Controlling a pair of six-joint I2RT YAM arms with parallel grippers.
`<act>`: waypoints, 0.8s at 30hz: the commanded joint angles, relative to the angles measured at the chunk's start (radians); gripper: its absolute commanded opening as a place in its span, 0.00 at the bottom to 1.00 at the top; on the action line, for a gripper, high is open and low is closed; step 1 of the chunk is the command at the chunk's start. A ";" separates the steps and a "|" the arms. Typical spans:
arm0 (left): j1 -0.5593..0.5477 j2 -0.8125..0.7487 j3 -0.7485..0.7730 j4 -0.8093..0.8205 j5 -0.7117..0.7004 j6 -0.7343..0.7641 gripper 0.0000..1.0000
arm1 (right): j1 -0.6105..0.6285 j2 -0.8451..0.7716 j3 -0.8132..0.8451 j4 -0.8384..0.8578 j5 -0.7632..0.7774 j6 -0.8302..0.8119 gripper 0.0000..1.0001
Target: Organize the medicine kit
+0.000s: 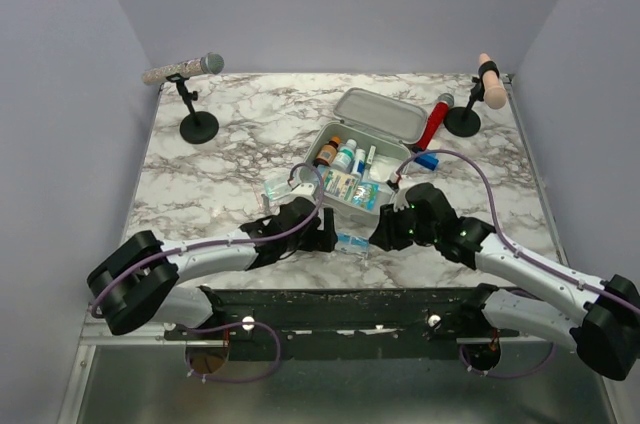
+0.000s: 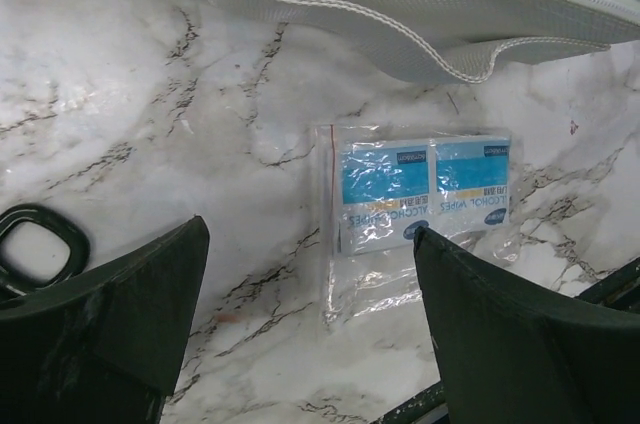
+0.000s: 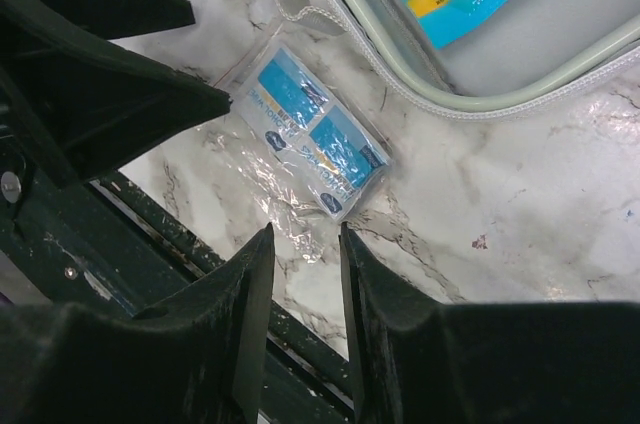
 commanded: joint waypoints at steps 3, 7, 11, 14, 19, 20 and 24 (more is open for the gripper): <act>-0.002 0.114 0.026 0.093 0.091 0.022 0.85 | 0.006 -0.039 -0.011 -0.007 -0.009 0.018 0.41; -0.002 0.167 0.020 0.115 0.114 0.011 0.69 | 0.006 -0.060 0.003 -0.023 -0.020 0.025 0.41; -0.002 0.164 0.021 0.094 0.092 0.007 0.50 | 0.006 -0.093 0.009 -0.042 -0.008 0.022 0.41; -0.002 0.165 0.027 0.069 0.076 0.016 0.29 | 0.006 -0.103 0.017 -0.056 0.005 0.013 0.41; -0.003 0.165 0.023 0.035 0.069 0.030 0.00 | 0.005 -0.110 0.034 -0.083 0.022 -0.002 0.41; -0.003 0.151 0.015 0.026 0.065 0.031 0.00 | 0.005 -0.116 0.038 -0.091 0.029 -0.005 0.41; -0.003 -0.031 -0.025 -0.044 0.034 0.040 0.00 | 0.006 -0.139 0.064 -0.120 0.042 -0.013 0.41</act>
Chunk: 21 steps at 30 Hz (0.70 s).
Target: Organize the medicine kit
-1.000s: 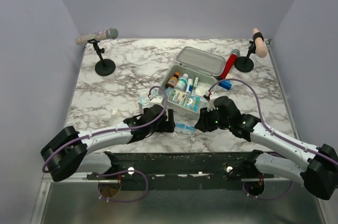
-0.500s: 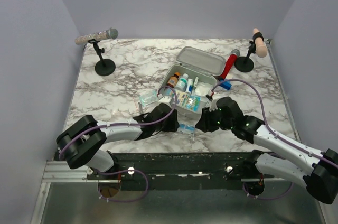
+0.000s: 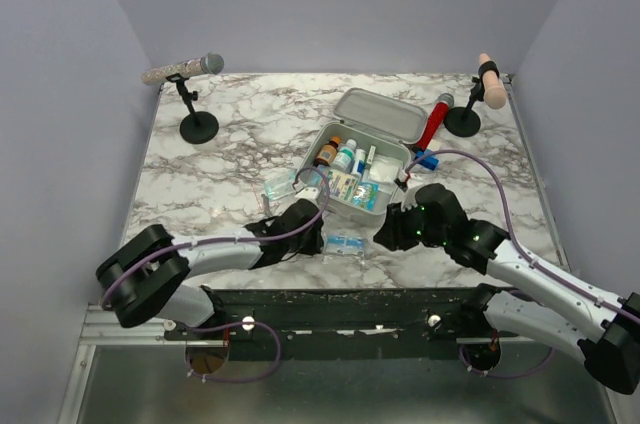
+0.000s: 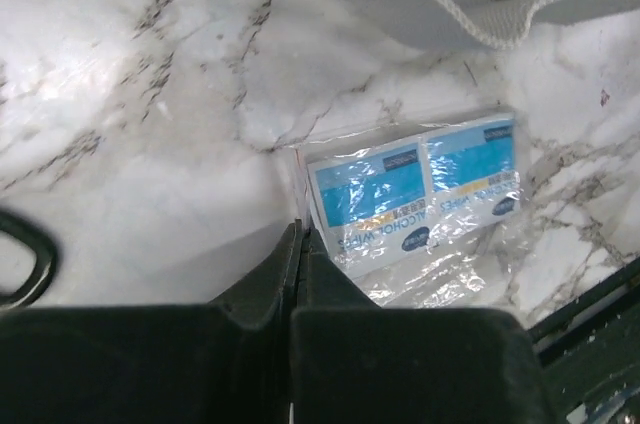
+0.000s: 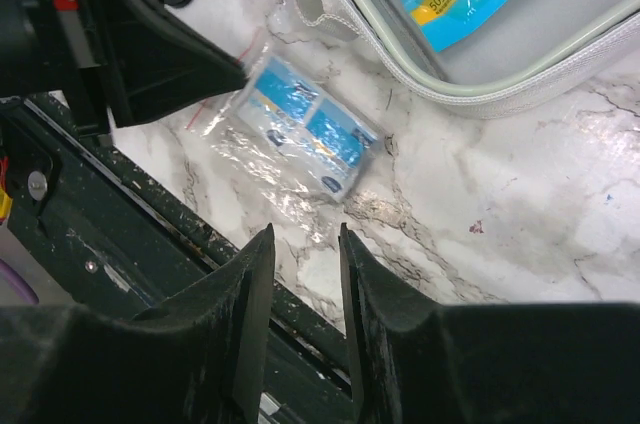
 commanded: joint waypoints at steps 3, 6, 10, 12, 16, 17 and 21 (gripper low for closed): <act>-0.008 -0.372 -0.068 -0.147 -0.030 0.051 0.00 | 0.005 -0.056 0.075 -0.070 0.048 -0.033 0.41; -0.011 -0.544 -0.036 -0.205 -0.065 0.074 0.00 | 0.005 -0.067 0.109 -0.076 0.063 -0.050 0.41; -0.011 -0.586 0.088 -0.314 -0.110 0.129 0.00 | 0.005 -0.059 0.152 -0.087 0.082 -0.068 0.40; -0.009 -0.560 0.153 -0.334 -0.120 0.152 0.00 | 0.005 -0.058 0.165 -0.096 0.086 -0.073 0.41; -0.009 -0.477 0.249 -0.307 -0.148 0.199 0.00 | 0.005 -0.076 0.182 -0.109 0.097 -0.076 0.41; -0.006 -0.446 0.280 -0.301 -0.157 0.212 0.00 | 0.005 -0.084 0.185 -0.110 0.100 -0.075 0.40; 0.014 -0.317 0.404 -0.264 -0.139 0.264 0.00 | 0.005 -0.117 0.191 -0.122 0.093 -0.056 0.41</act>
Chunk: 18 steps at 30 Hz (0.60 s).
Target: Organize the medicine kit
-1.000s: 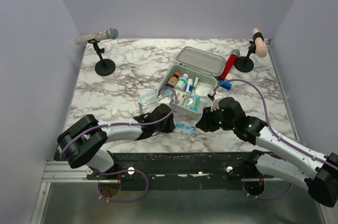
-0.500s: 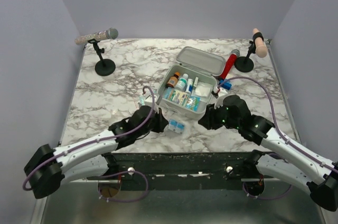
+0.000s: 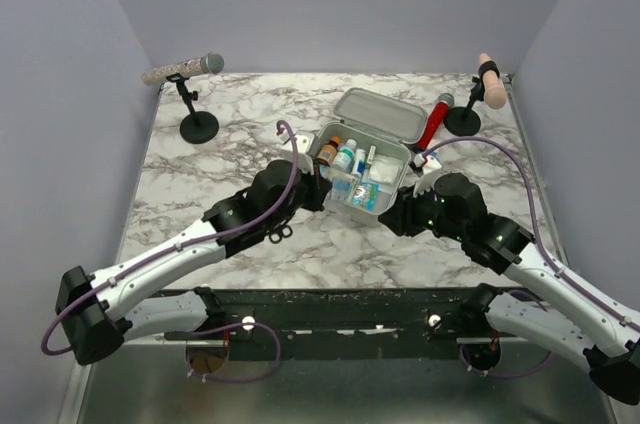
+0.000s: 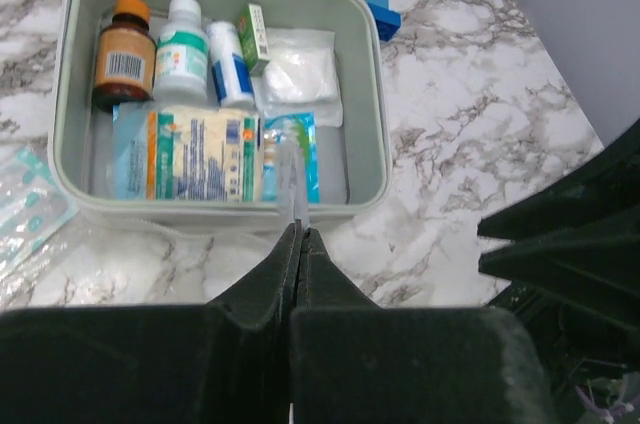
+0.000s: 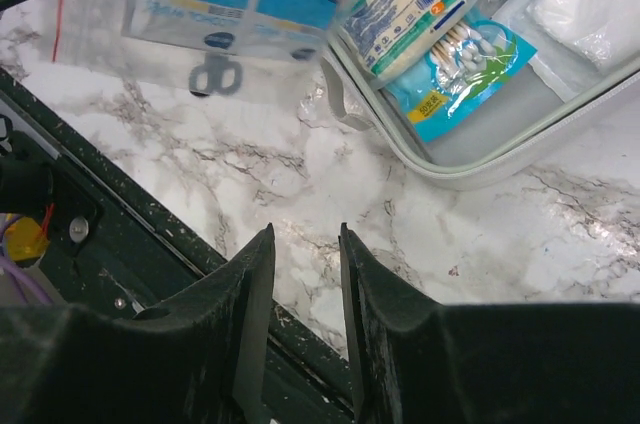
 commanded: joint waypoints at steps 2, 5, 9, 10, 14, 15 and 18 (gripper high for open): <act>0.035 0.167 0.169 0.027 -0.001 0.107 0.00 | 0.005 -0.051 0.036 -0.044 0.015 0.005 0.41; 0.067 0.254 0.226 0.077 0.056 0.101 0.00 | 0.005 -0.063 0.039 -0.053 0.007 0.016 0.41; 0.098 0.380 0.257 0.148 0.135 0.075 0.00 | 0.005 -0.077 0.048 -0.053 -0.019 0.034 0.41; 0.104 0.408 0.263 0.165 0.160 0.072 0.00 | 0.005 -0.080 0.043 -0.050 -0.024 0.039 0.41; 0.119 0.509 0.265 0.241 0.227 0.041 0.00 | 0.005 -0.081 0.032 -0.041 -0.022 0.042 0.41; 0.120 0.526 0.271 0.245 0.229 0.038 0.00 | 0.005 -0.077 0.031 -0.041 -0.021 0.042 0.41; 0.124 0.540 0.259 0.257 0.275 0.032 0.00 | 0.005 -0.061 0.032 -0.042 -0.017 0.039 0.41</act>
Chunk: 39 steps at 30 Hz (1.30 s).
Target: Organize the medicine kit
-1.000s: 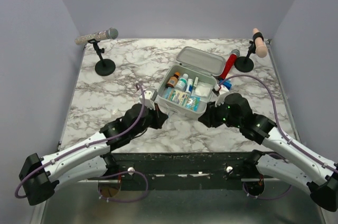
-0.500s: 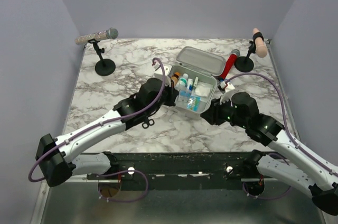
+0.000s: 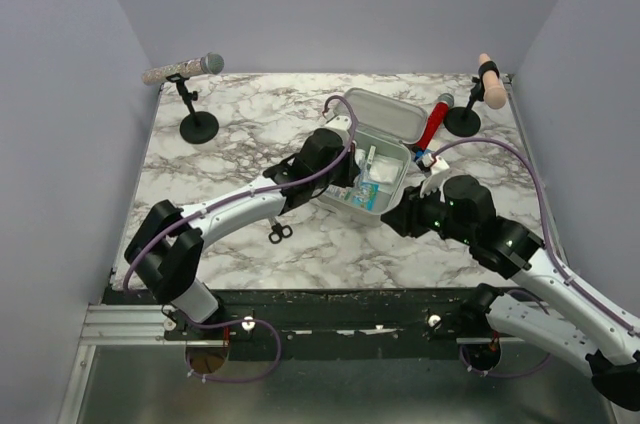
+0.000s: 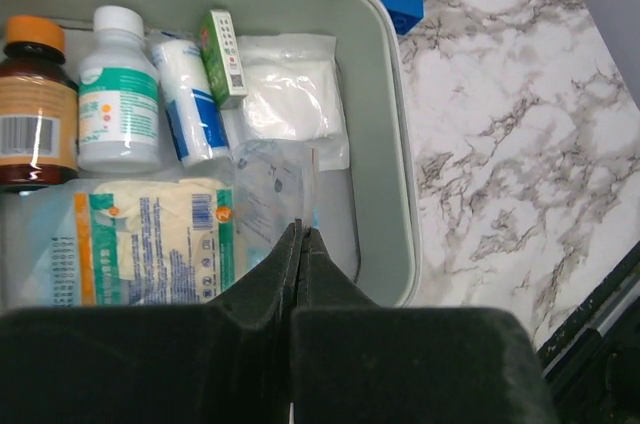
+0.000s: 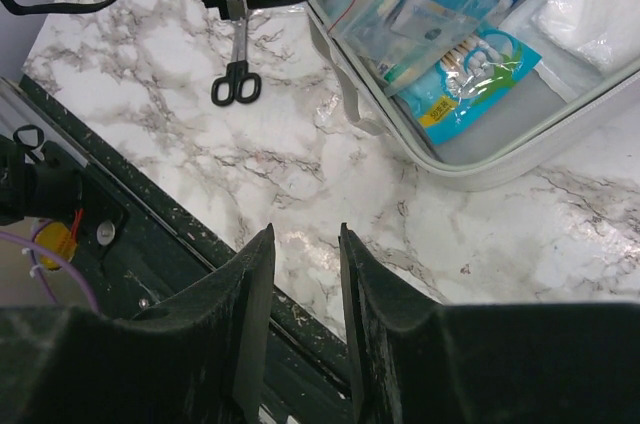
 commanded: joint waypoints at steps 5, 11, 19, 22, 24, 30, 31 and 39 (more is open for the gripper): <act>0.042 -0.028 -0.053 0.051 0.084 -0.007 0.00 | 0.005 0.023 -0.008 0.018 -0.027 0.013 0.41; 0.166 -0.020 -0.092 -0.046 0.082 0.025 0.00 | 0.005 0.046 -0.012 0.035 -0.030 0.014 0.41; 0.223 0.046 -0.040 -0.132 0.077 0.103 0.10 | 0.005 0.089 -0.019 0.049 -0.011 0.001 0.41; 0.223 0.041 -0.033 -0.134 0.090 0.100 0.33 | 0.005 0.121 -0.016 0.055 0.001 -0.005 0.41; 0.224 0.029 -0.033 -0.137 0.090 0.096 0.51 | 0.005 0.138 -0.010 0.060 0.015 -0.009 0.41; 0.223 -0.038 -0.040 -0.163 0.010 0.105 0.76 | 0.005 0.198 0.014 0.049 0.246 0.003 0.44; 0.224 -0.060 -0.049 -0.161 -0.016 0.103 0.77 | 0.003 0.210 0.021 0.043 0.312 0.007 0.45; 0.229 -0.297 -0.228 -0.106 -0.222 -0.063 0.99 | -0.090 0.342 0.099 0.049 0.535 0.119 1.00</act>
